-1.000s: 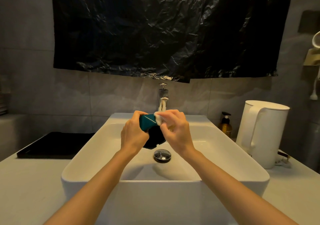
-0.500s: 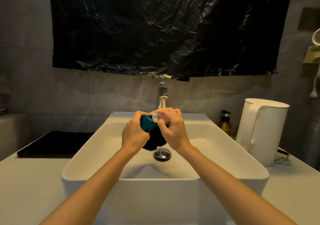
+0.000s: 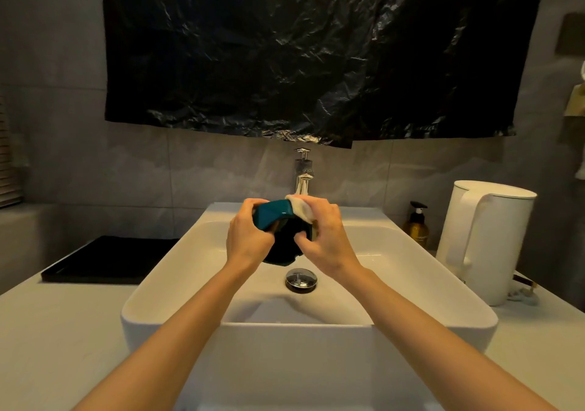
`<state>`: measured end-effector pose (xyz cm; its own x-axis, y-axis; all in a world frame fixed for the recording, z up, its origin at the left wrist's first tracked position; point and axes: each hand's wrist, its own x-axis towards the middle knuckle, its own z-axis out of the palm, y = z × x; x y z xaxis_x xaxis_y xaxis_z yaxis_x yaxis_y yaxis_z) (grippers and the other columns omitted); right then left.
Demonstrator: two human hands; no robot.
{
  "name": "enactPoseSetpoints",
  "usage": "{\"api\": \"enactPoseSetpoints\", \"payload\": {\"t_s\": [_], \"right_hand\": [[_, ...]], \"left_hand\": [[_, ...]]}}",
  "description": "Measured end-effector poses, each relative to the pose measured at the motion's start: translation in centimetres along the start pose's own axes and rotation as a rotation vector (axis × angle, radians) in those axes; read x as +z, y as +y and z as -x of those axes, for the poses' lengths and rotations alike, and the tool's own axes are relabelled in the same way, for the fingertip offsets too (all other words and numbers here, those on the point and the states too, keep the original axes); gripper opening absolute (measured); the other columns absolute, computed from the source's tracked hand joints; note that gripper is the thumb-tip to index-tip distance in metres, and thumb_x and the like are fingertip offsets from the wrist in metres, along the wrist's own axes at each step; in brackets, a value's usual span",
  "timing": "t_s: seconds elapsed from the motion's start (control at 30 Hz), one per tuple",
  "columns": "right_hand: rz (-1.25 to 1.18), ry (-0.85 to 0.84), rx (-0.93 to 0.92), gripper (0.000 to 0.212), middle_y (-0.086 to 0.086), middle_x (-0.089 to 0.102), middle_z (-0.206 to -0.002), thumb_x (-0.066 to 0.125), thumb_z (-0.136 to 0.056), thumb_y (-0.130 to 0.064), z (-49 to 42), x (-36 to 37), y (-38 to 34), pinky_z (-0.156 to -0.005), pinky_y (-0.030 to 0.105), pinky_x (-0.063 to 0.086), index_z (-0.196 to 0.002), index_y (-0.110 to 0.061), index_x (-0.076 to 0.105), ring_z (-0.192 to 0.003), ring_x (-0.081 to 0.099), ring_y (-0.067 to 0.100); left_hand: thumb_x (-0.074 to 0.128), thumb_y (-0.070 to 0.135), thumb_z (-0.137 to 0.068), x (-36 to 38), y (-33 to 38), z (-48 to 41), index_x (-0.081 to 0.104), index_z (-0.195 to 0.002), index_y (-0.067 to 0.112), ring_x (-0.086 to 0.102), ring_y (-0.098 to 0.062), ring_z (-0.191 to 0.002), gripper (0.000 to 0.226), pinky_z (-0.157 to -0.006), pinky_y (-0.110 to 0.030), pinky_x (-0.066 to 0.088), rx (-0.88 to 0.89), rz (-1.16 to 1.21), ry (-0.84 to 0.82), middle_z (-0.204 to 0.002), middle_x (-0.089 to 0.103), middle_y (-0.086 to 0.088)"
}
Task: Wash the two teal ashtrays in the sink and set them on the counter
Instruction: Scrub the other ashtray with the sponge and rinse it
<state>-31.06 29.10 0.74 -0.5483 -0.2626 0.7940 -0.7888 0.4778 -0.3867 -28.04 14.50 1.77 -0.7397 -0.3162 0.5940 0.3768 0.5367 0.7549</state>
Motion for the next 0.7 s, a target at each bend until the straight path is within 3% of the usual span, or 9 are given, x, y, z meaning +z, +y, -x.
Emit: {"api": "enactPoseSetpoints", "payload": {"t_s": [0.1,0.17,0.3,0.5,0.6,0.7], "right_hand": [[0.028,0.037,0.064,0.051,-0.003,0.052,-0.116,0.063,-0.083,-0.003,0.0,0.3,0.4,-0.089,0.029,0.046,-0.128,-0.022,0.048,-0.102,0.042,0.014],[-0.002,0.039,0.103,0.049,0.001,0.053,-0.115,0.064,-0.085,-0.005,-0.1,0.5,0.4,-0.089,0.031,0.051,-0.128,-0.02,0.046,-0.101,0.047,0.014],[0.036,0.103,0.093,0.041,0.003,0.054,-0.111,0.06,-0.09,-0.009,-0.1,0.6,-0.1,-0.081,0.033,0.055,-0.126,-0.022,0.045,-0.094,0.053,0.015],[0.296,0.197,-0.056,0.035,0.011,0.059,-0.103,0.056,-0.088,0.001,-0.5,-0.3,-0.4,-0.066,0.039,0.054,-0.12,-0.013,0.055,-0.089,0.055,0.028],[0.377,0.214,-0.152,0.036,0.013,0.06,-0.097,0.061,-0.082,0.002,-0.5,-0.6,-0.6,-0.053,0.037,0.054,-0.115,-0.012,0.056,-0.082,0.056,0.03],[0.449,0.156,-0.242,0.044,0.01,0.059,-0.094,0.07,-0.077,0.0,-0.6,-0.4,-0.6,-0.047,0.033,0.053,-0.109,-0.019,0.048,-0.076,0.055,0.026]], "left_hand": [[0.062,-0.013,-0.071,-0.1,0.1,-0.1,0.053,-0.112,0.013,0.056,-0.019,-0.101,0.05,-0.077,-0.019,0.046,-0.023,0.093,0.024,-0.105,0.06,-0.003],[0.064,-0.011,-0.075,-0.2,0.4,-0.1,0.052,-0.112,0.013,0.055,-0.015,-0.099,0.046,-0.071,-0.009,0.044,-0.009,0.16,0.038,-0.106,0.06,-0.003],[0.068,-0.006,-0.078,-0.2,0.7,0.1,0.05,-0.115,0.014,0.053,-0.012,-0.098,0.046,-0.069,-0.004,0.047,0.036,0.193,0.02,-0.106,0.057,0.001],[0.071,0.017,-0.081,0.5,-0.2,0.6,0.048,-0.121,0.021,0.06,-0.02,-0.101,0.047,-0.078,-0.026,0.05,0.091,-0.178,-0.04,-0.113,0.063,-0.001],[0.073,0.022,-0.08,0.7,-0.2,0.6,0.051,-0.122,0.023,0.061,-0.022,-0.103,0.047,-0.081,-0.034,0.054,0.089,-0.241,-0.043,-0.114,0.064,0.0],[0.072,0.017,-0.08,0.9,0.0,0.6,0.055,-0.117,0.02,0.06,-0.021,-0.1,0.042,-0.081,-0.031,0.052,0.065,-0.232,-0.056,-0.11,0.065,-0.001]]}}
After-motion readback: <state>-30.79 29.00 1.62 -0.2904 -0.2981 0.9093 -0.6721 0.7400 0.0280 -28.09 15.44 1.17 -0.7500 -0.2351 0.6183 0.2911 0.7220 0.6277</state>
